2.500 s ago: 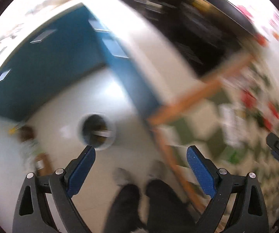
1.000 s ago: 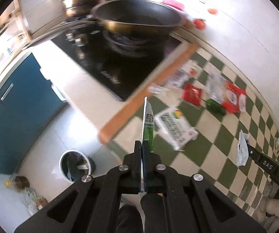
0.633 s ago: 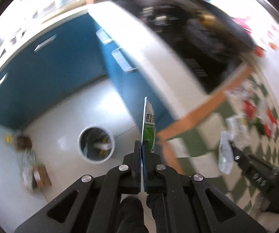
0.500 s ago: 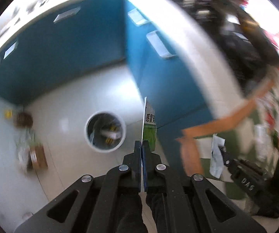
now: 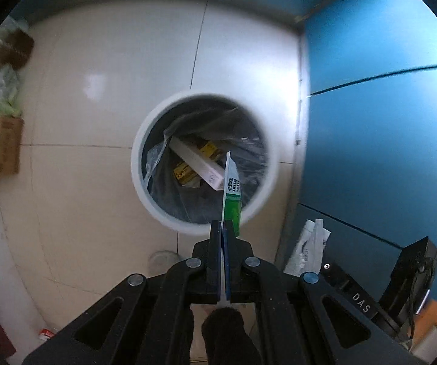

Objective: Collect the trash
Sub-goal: 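Carry both sachets to the trash bin and release them inside, then move both tools back from the bin toward the table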

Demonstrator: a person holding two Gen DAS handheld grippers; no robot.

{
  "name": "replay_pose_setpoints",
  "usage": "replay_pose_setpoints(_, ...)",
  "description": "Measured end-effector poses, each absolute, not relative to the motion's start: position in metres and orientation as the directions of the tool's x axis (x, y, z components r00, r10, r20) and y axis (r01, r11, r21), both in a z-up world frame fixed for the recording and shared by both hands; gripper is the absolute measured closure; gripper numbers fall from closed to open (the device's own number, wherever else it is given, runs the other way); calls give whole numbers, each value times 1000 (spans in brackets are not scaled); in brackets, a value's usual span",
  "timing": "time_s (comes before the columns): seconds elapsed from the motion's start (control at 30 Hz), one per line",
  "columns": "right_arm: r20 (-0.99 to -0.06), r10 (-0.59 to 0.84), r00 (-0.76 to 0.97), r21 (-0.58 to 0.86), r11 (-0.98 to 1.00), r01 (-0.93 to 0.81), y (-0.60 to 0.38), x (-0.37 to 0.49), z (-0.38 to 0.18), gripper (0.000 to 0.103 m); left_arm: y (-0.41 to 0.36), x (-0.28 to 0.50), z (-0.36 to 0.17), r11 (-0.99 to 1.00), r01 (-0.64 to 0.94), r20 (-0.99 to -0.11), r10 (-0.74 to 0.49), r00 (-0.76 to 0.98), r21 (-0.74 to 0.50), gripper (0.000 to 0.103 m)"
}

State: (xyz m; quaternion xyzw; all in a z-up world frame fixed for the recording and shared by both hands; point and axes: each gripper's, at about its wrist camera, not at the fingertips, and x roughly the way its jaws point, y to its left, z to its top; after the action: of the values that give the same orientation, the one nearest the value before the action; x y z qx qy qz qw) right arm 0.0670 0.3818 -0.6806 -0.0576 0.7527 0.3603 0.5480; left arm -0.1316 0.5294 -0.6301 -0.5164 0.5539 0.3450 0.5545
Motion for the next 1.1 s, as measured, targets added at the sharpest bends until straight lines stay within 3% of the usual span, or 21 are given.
replay_pose_setpoints(0.17,-862,286,-418,479,729,-489,401,57,-764,99,540,-142,-699,237,-957,-965,-239,111,-169,103)
replay_pose_setpoints(0.43,-874,229,-428,453,701,-550,420,52,-802,96,549,-143,-727,277,-942,-953,-283,107,-188,102)
replay_pose_setpoints(0.5,-888,208,-411,432,687,-584,423,50,-799,88,550,-142,-722,285,-942,-958,-269,100,-179,101)
replay_pose_setpoints(0.57,-888,208,-410,433,678,-594,424,49,-795,66,552,-140,-719,292,-943,-963,-255,84,-159,101)
replay_pose_setpoints(0.73,-897,202,-394,422,660,-621,427,50,-786,44,552,-140,-702,327,-939,-981,-186,49,-109,95)
replay_pose_setpoints(0.77,-899,202,-388,418,658,-627,427,50,-783,39,552,-142,-697,333,-938,-984,-175,44,-101,86)
replay_pose_setpoints(0.87,-905,195,-378,408,651,-640,426,50,-774,31,553,-145,-684,346,-937,-994,-113,10,-48,23)
replay_pose_setpoints(1.03,-921,182,-345,379,629,-679,421,47,-748,20,548,-151,-661,365,-931,-998,-41,-39,21,18)
replay_pose_setpoints(1.1,-936,170,-308,345,612,-712,420,44,-732,10,544,-153,-649,374,-926,-998,-20,-61,49,6)
